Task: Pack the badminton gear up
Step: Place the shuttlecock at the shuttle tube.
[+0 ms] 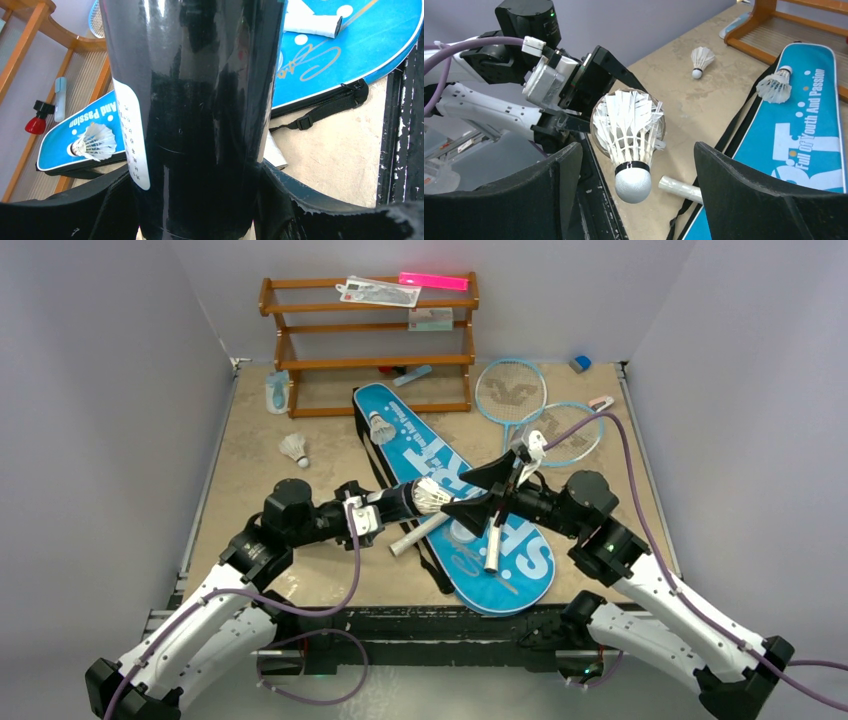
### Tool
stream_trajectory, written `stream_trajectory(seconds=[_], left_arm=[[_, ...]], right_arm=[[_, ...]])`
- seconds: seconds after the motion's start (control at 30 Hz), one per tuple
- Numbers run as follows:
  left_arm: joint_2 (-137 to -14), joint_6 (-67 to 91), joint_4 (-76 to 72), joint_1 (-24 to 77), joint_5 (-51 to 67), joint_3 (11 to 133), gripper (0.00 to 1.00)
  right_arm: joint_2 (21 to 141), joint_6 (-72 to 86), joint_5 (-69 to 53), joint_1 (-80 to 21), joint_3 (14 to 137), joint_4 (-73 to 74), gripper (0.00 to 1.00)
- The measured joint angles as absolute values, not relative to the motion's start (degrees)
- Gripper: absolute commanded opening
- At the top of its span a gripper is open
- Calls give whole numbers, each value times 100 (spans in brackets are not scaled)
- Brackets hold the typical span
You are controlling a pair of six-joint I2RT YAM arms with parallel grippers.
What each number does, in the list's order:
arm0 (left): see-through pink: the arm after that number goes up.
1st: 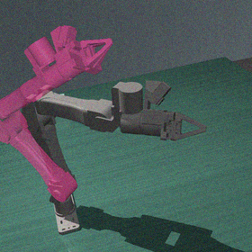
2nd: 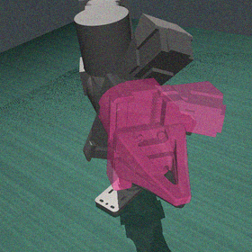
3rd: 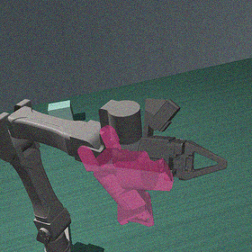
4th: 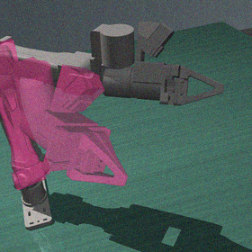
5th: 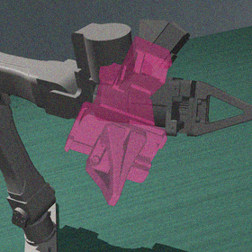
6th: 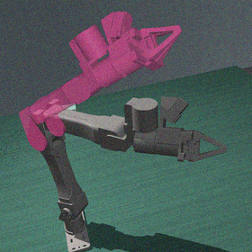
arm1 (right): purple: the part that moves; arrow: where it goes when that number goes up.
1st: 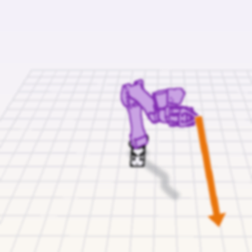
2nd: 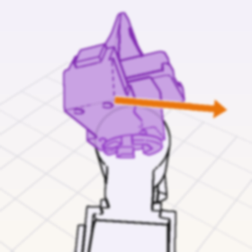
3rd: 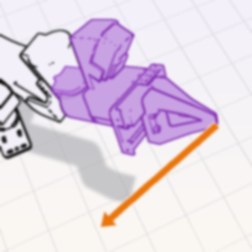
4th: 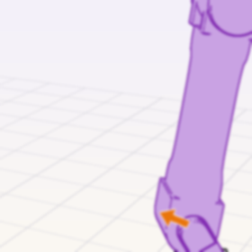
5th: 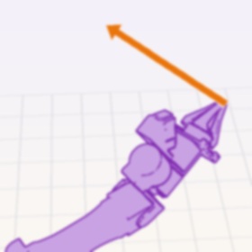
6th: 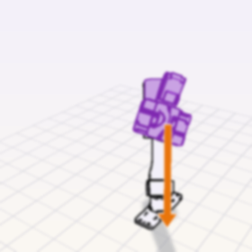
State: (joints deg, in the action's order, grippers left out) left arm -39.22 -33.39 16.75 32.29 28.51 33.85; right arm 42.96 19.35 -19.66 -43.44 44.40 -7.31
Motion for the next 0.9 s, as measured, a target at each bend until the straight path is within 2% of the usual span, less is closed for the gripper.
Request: stream_trajectory(seconds=[0.2,0.4,0.5,0.63,0.8,0.9], left_arm=[[-3922,-3339,1675,3225,2851,3385,25],[-3920,-3336,1675,3225,2853,3385,25],[-3920,-3326,1675,3225,2856,3385,25],[-3920,-3304,1675,3225,2858,3385,25],[-3924,-3304,1678,3199,2875,3385,25],[-3927,-3323,1686,3188,2891,3385,25]], right_arm=[[4305,2038,-2053,-4344,4187,-847,78],[4296,2121,-2073,-4344,4056,-849,59],[4300,2176,-2128,-4344,4038,-854,56],[4309,2222,-2231,-4344,4034,-873,43],[4311,2283,-2316,-4344,4032,-939,18],[4320,2298,-2351,-4344,4032,-926,14]])
